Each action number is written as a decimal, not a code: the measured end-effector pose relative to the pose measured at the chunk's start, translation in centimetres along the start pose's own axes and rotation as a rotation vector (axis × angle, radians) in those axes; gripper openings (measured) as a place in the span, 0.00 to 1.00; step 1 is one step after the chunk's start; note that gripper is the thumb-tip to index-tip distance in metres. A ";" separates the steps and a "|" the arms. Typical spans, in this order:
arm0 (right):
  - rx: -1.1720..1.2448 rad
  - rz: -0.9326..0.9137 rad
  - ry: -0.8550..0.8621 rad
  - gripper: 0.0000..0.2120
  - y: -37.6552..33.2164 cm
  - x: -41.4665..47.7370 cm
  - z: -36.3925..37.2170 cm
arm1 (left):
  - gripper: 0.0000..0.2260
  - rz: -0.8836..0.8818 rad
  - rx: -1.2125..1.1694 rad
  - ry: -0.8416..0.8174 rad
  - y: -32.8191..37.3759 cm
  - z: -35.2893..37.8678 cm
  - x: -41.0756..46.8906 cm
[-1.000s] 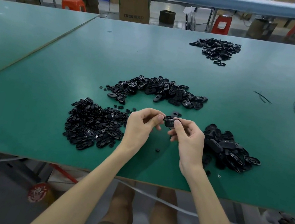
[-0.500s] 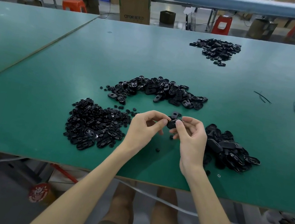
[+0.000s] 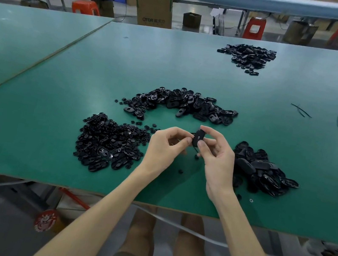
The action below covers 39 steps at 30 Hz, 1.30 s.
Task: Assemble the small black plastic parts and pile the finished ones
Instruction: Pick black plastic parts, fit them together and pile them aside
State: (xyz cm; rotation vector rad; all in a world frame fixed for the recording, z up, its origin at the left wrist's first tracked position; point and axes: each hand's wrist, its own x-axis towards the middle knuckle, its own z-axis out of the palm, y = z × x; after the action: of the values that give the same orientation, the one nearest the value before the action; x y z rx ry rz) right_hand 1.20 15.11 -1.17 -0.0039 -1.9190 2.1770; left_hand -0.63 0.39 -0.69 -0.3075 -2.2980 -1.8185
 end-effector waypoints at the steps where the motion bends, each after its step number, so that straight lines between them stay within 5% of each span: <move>1: 0.007 -0.002 0.001 0.20 0.0 0.0 0.0 | 0.03 0.004 -0.002 0.005 0.0 0.0 0.0; 14: -0.004 0.023 0.053 0.10 0.4 0.2 0.1 | 0.04 -0.002 -0.059 0.084 0.3 0.0 -0.1; 39: -0.033 0.025 -0.008 0.11 0.2 0.1 0.1 | 0.01 0.008 0.130 0.076 0.4 0.1 -0.4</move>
State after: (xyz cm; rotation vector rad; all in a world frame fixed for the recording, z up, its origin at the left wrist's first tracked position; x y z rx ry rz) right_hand 1.06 15.00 -1.31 -0.0251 -1.9702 2.1642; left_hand -0.16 0.57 -0.49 -0.2233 -2.3445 -1.6382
